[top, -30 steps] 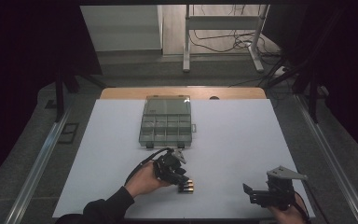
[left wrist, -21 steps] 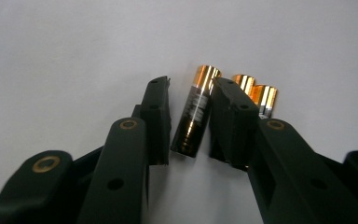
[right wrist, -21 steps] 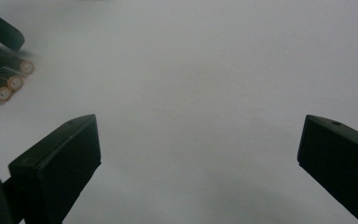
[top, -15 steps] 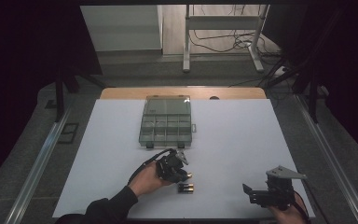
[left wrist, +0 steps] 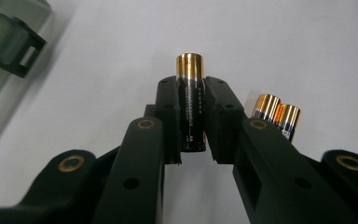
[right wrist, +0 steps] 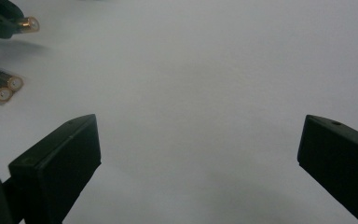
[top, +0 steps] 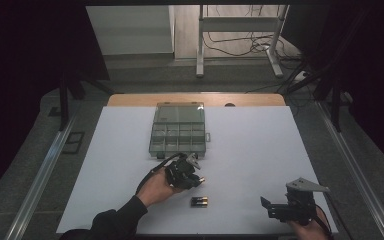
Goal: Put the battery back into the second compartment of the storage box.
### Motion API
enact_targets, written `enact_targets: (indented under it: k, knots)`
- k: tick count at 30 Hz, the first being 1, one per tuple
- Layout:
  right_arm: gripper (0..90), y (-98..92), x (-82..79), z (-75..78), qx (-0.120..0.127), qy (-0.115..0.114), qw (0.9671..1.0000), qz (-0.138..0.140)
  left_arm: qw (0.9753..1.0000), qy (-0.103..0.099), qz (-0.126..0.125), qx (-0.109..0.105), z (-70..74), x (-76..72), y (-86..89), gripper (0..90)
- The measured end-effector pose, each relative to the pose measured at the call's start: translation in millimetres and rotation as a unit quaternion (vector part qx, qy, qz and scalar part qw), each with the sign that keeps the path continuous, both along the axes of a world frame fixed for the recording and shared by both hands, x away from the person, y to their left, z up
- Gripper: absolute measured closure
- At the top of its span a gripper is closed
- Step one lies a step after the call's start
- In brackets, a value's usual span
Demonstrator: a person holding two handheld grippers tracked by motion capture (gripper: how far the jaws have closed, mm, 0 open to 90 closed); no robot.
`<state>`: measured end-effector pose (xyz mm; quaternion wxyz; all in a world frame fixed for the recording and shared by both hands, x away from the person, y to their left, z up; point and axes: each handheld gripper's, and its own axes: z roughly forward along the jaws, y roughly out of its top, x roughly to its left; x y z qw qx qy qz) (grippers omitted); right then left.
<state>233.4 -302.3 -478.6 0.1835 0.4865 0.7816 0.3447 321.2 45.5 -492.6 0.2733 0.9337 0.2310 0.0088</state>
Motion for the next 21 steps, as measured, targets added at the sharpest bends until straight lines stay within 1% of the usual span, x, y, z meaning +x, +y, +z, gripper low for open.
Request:
enact_targets:
  k: [5, 6, 7, 12, 17, 18, 19, 21]
  knots:
    - [0.0, 0.3, -0.2, 0.1, -0.001, -0.001, 1.0, 0.001, 0.9999, -0.008, 0.01, -0.005, 8.7, 3.5, 5.2, 77.3]
    - [0.0, 0.3, -0.5, 0.3, -0.001, -0.002, 1.0, 0.001, 0.9999, -0.008, 0.01, -0.005, 8.7, 3.5, 5.2, 77.3]
    - [0.0, 0.4, -0.7, 0.3, -0.001, -0.003, 1.0, 0.001, 0.9998, -0.009, 0.016, -0.011, 11.9, 6.8, 8.4, 77.3]
    - [0.0, 0.6, -0.7, 0.2, -0.001, -0.002, 1.0, 0.002, 0.9992, -0.014, 0.033, -0.018, 21.4, 14.9, 15.9, 77.3]
    - [0.0, 1.1, -0.8, 0.2, -0.004, -0.003, 1.0, 0.004, 0.9984, -0.021, 0.048, -0.021, 31.1, 22.3, 21.9, 77.3]
    - [0.0, 1.2, -0.7, 0.2, -0.004, -0.002, 1.0, 0.004, 0.9984, -0.021, 0.048, -0.021, 31.1, 22.3, 21.9, 77.3]
    - [0.0, 1.3, -0.7, 0.2, -0.005, -0.002, 1.0, 0.004, 0.998, -0.024, 0.055, -0.021, 34.3, 26.4, 24.6, 77.3]
    - [0.0, 1.2, -0.5, 0.1, -0.005, -0.001, 1.0, 0.004, 0.9977, -0.025, 0.059, -0.02, 35.9, 28.5, 26.0, 77.3]
